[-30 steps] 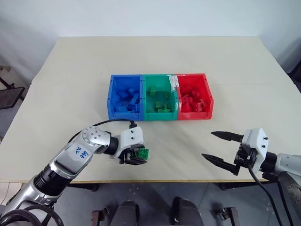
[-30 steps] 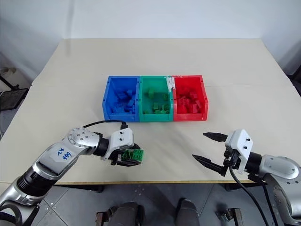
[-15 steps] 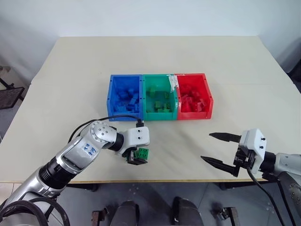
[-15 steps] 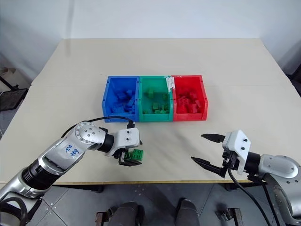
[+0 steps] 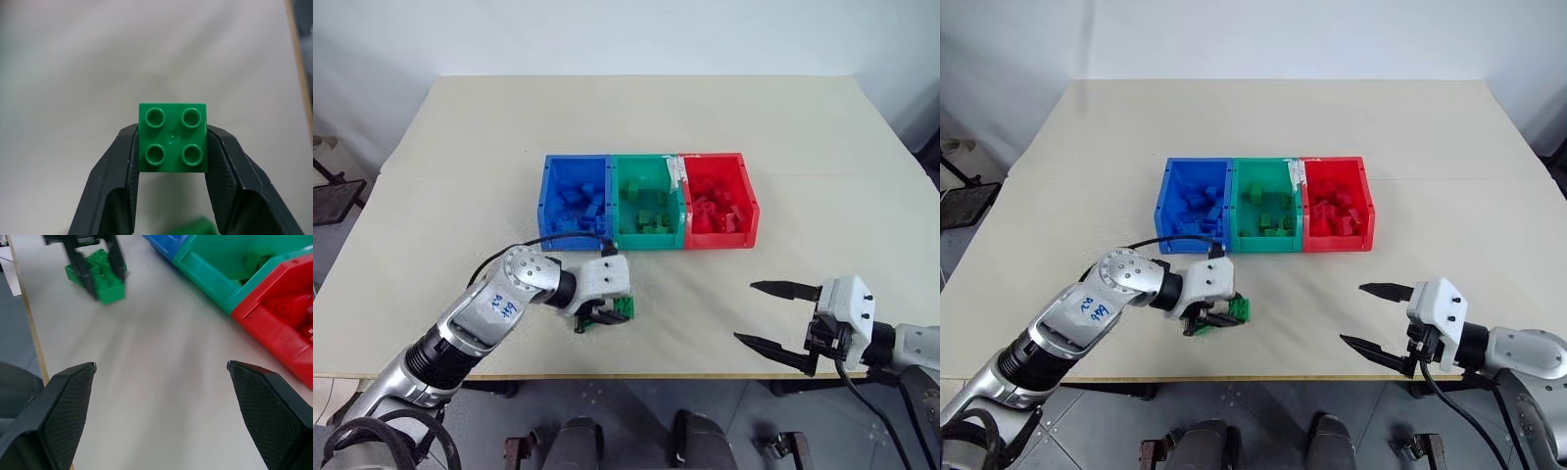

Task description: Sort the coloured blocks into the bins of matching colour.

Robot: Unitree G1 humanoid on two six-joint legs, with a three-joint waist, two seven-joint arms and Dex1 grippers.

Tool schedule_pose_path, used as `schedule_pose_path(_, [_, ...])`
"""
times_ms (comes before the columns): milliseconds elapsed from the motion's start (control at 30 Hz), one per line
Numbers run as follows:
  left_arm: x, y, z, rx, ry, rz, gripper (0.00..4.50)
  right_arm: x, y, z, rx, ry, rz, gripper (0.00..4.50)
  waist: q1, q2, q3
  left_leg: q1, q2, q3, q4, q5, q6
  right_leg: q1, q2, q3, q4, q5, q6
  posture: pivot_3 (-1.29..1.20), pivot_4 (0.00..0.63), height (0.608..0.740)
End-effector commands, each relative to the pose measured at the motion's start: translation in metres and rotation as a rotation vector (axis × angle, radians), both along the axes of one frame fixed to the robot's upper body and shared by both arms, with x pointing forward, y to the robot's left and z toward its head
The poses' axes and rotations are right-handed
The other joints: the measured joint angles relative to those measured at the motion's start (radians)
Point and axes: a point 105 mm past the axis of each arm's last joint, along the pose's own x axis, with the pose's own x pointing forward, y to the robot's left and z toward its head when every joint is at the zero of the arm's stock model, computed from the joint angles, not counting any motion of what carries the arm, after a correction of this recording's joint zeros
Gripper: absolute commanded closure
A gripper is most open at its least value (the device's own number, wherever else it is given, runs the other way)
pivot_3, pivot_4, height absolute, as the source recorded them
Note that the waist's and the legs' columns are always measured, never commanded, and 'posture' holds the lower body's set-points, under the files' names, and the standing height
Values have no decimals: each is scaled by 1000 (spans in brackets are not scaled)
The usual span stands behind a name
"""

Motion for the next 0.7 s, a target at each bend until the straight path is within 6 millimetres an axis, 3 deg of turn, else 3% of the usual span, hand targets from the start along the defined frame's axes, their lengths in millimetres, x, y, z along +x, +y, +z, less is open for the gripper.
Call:
schedule_pose_path(33, [21,-11,38,-174,-119,62,3019,5,-7,22,103,-100,-92,0,6,0,0,0,0,0,1,0,0,0,0,0,0,0,0,0,150,740])
schedule_pose_path(200, [63,-31,80,-398,-301,197,3019,16,-35,34,246,-196,-334,0,18,-1,0,-2,-1,0,4,-1,1,0,0,0,0,0,1,0,150,740])
schedule_pose_path(400, [90,-46,98,-482,-363,238,3019,16,-35,31,247,-215,-379,0,11,-1,0,-2,-1,0,3,-1,1,-1,0,0,0,0,1,0,150,740])
schedule_pose_path(533, [92,-47,98,-461,-356,205,1754,17,-29,28,215,-214,-344,0,9,-1,0,-2,-1,1,3,-1,1,-1,0,0,0,0,1,0,150,740])
schedule_pose_path(700, [80,-14,92,-472,-362,179,177,22,-24,31,201,-217,-293,0,-4,0,-1,-1,-1,1,2,-1,1,-1,0,1,0,0,1,0,150,740])
